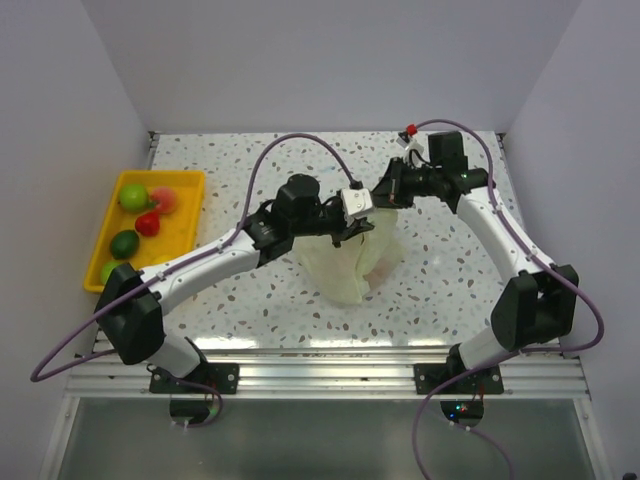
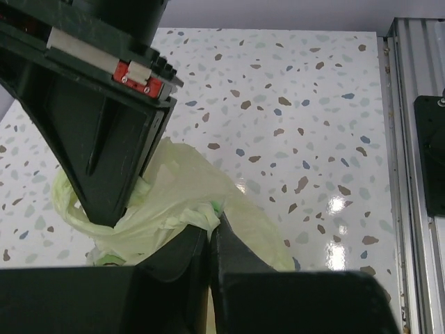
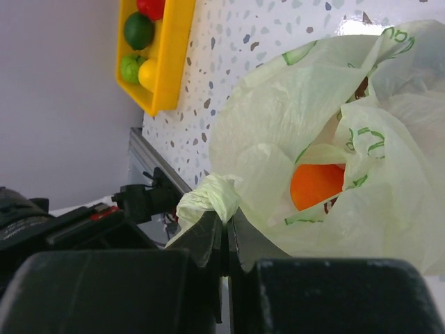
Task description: Place the fake fruits into the plastic bag and tie a complex knot
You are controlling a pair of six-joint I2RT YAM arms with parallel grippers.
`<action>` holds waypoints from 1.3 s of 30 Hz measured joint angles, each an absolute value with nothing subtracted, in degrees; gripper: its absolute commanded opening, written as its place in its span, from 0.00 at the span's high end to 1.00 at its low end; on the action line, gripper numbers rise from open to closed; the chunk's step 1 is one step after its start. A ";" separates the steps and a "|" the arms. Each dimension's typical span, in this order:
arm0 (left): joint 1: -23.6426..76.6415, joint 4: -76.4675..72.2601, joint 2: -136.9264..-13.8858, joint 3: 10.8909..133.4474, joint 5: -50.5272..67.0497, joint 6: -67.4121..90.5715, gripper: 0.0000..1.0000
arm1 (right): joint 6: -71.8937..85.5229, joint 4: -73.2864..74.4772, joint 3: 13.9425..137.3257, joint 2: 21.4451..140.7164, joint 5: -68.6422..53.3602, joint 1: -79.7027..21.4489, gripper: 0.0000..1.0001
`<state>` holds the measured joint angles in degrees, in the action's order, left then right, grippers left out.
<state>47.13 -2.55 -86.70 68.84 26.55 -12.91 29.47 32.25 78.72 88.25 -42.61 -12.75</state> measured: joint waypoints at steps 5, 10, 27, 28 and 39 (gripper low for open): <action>44.16 -3.38 -86.61 66.48 30.22 -11.09 0.90 | 26.28 31.97 78.72 87.96 -46.00 -12.73 1.00; 42.61 1.85 -84.53 65.17 34.06 -16.43 0.66 | 20.82 33.12 78.96 87.90 -45.69 -12.73 1.00; 35.38 17.23 -68.42 69.43 36.38 -28.27 0.22 | 5.67 37.67 83.96 87.53 -44.84 -12.73 0.96; 35.38 17.12 -69.10 70.87 36.71 -28.27 0.24 | 4.89 37.67 84.05 87.53 -45.30 -12.75 0.95; 35.38 17.45 -92.49 88.20 42.52 -23.97 0.35 | -6.96 39.77 86.52 87.20 -49.34 -14.06 0.87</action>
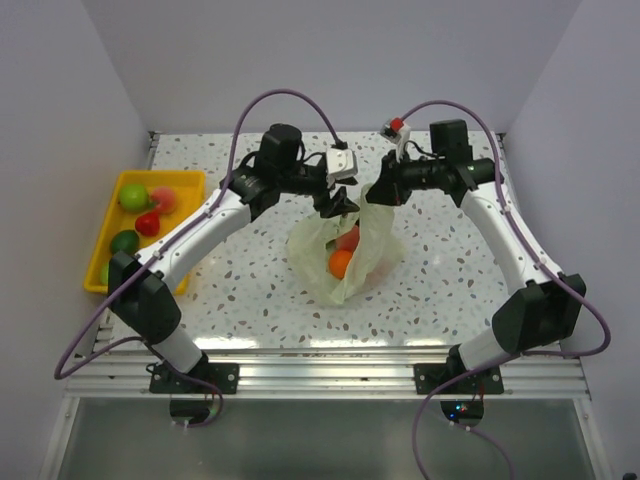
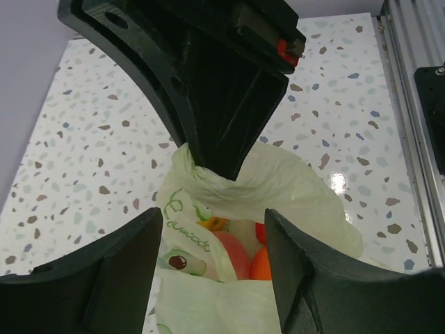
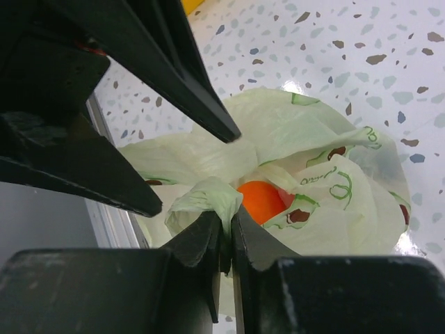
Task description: Place the fake fruits into the plastic bag and tie a complex knot
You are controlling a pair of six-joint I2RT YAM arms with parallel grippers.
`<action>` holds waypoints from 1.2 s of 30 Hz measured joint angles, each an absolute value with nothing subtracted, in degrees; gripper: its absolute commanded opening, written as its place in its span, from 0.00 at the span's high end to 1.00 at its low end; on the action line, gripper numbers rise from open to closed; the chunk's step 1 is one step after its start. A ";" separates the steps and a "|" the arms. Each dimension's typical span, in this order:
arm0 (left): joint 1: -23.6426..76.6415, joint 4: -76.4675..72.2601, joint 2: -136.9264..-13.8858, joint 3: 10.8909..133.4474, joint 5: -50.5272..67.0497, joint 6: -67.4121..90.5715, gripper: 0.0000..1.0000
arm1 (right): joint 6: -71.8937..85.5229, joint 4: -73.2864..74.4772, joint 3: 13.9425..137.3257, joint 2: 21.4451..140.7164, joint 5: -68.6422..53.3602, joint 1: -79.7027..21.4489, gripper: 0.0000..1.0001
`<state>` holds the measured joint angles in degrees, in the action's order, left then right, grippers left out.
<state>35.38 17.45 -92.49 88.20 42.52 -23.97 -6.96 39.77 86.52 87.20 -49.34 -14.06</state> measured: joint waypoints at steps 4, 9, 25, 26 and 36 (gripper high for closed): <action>35.38 17.06 -94.00 88.20 44.84 -20.93 0.43 | -11.29 40.42 86.52 86.70 -49.43 -15.27 0.85; 35.40 15.44 -93.97 88.20 47.99 -18.94 0.48 | -15.11 40.84 86.43 85.84 -49.36 -16.53 0.83; 35.81 14.48 -94.63 88.18 50.54 -17.61 1.00 | -23.99 44.07 85.45 83.55 -43.18 -17.19 0.40; 35.81 14.48 -94.63 88.18 50.54 -17.63 1.00 | -24.86 44.47 85.45 83.13 -42.19 -17.19 0.33; 35.75 14.28 -94.61 87.00 50.13 -17.76 1.00 | -30.22 48.82 85.45 80.44 -39.44 -10.07 0.01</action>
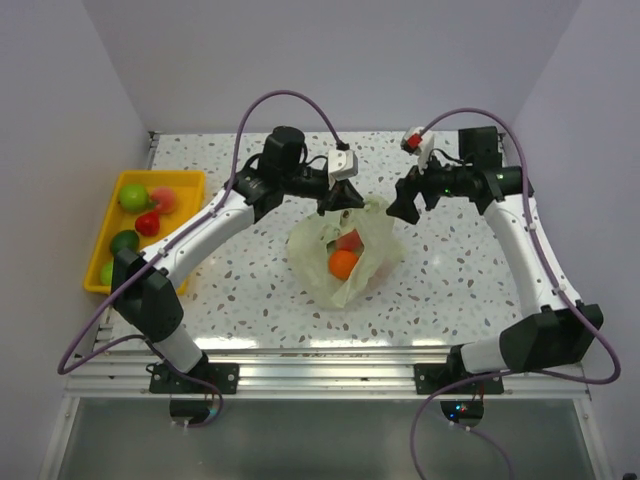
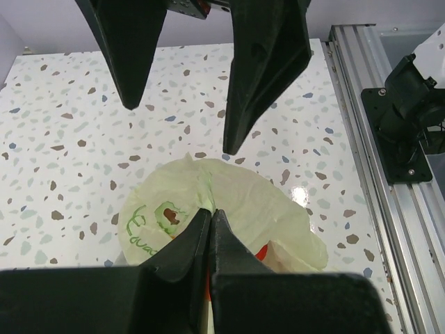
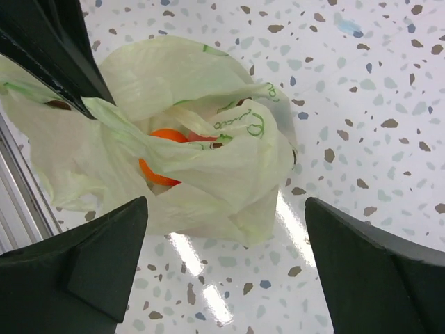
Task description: Place the fake fruits into the plastic bag and tie a complex knot
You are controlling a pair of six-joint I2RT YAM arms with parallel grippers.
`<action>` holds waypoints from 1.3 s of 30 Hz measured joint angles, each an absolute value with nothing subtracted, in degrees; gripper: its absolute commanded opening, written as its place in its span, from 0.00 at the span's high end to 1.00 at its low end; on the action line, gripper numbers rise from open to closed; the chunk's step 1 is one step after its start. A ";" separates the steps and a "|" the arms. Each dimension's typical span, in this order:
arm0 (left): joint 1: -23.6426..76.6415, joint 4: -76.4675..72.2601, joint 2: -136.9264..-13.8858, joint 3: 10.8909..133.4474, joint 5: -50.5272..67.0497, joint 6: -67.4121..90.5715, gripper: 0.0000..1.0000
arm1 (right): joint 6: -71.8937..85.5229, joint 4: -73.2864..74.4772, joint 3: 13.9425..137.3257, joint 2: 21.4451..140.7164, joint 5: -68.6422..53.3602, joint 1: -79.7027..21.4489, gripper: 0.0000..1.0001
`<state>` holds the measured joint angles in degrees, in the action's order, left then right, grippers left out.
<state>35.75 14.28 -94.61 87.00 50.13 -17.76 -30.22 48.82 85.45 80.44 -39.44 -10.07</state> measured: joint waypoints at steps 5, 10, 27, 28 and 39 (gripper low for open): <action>35.75 14.04 -94.61 87.00 50.33 -17.67 1.00 | -28.14 45.69 78.81 77.28 -44.51 -8.16 0.01; 35.75 13.93 -94.61 87.00 50.76 -17.65 1.00 | -22.83 37.34 70.98 74.94 -49.56 -9.58 0.01; 34.59 6.98 -94.65 86.32 51.46 -11.16 1.00 | -12.03 12.56 59.75 80.62 -51.77 -14.26 0.46; 34.48 6.70 -94.70 86.17 51.53 -10.55 1.00 | -11.29 11.44 59.13 80.62 -51.70 -14.28 0.50; 31.62 0.86 -94.63 84.42 53.08 -5.17 0.36 | -4.97 4.32 56.14 80.60 -52.01 -14.41 1.00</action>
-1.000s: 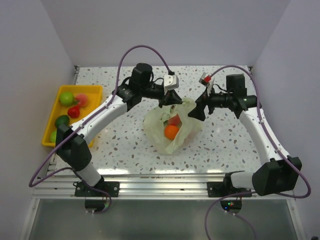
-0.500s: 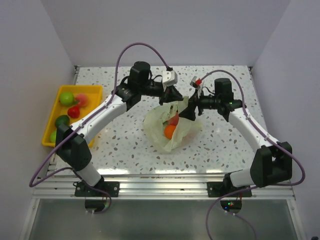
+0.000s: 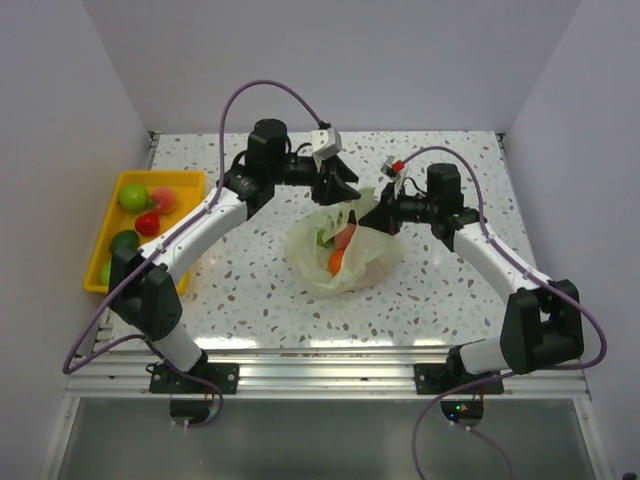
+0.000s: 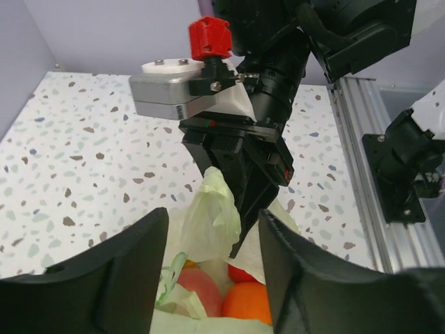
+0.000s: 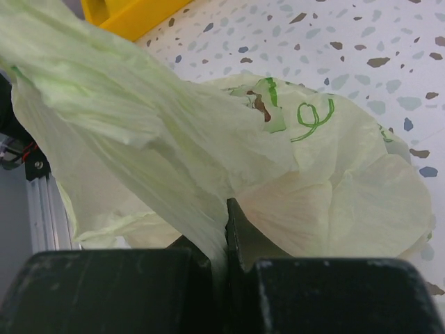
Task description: Place the fake fruits into the plastic bag and tie a complex knot
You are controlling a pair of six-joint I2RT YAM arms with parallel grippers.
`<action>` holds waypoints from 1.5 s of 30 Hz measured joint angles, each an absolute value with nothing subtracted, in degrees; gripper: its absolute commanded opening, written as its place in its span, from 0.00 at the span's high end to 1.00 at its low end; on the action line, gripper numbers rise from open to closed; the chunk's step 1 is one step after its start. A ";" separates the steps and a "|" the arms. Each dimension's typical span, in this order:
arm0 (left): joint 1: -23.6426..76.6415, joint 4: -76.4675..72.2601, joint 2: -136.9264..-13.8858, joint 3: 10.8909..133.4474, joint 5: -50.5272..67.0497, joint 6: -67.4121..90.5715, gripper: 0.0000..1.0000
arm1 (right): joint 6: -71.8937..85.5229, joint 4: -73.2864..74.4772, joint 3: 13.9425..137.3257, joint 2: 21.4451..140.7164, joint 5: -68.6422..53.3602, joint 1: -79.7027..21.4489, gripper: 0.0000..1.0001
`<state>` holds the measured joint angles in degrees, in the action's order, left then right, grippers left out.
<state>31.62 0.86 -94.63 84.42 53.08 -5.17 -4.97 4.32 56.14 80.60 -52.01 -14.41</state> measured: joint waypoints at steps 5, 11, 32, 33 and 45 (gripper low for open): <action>26.26 5.39 -91.79 84.40 54.35 -8.49 0.17 | -6.28 6.76 55.96 80.36 -52.03 -14.39 1.00; 16.51 24.27 -84.68 85.19 56.12 -28.10 0.03 | -9.32 10.46 56.01 79.85 -52.01 -14.39 1.00; 31.14 42.78 -85.19 73.25 53.52 -68.16 0.00 | -16.58 20.99 59.77 79.88 -52.05 -14.41 1.00; 31.14 41.63 -85.73 73.23 53.28 -67.99 0.00 | -16.97 21.43 59.77 79.85 -52.05 -14.41 1.00; 30.04 35.35 -85.89 71.94 51.40 -70.52 0.00 | -20.84 25.74 60.47 79.88 -52.25 -14.44 1.00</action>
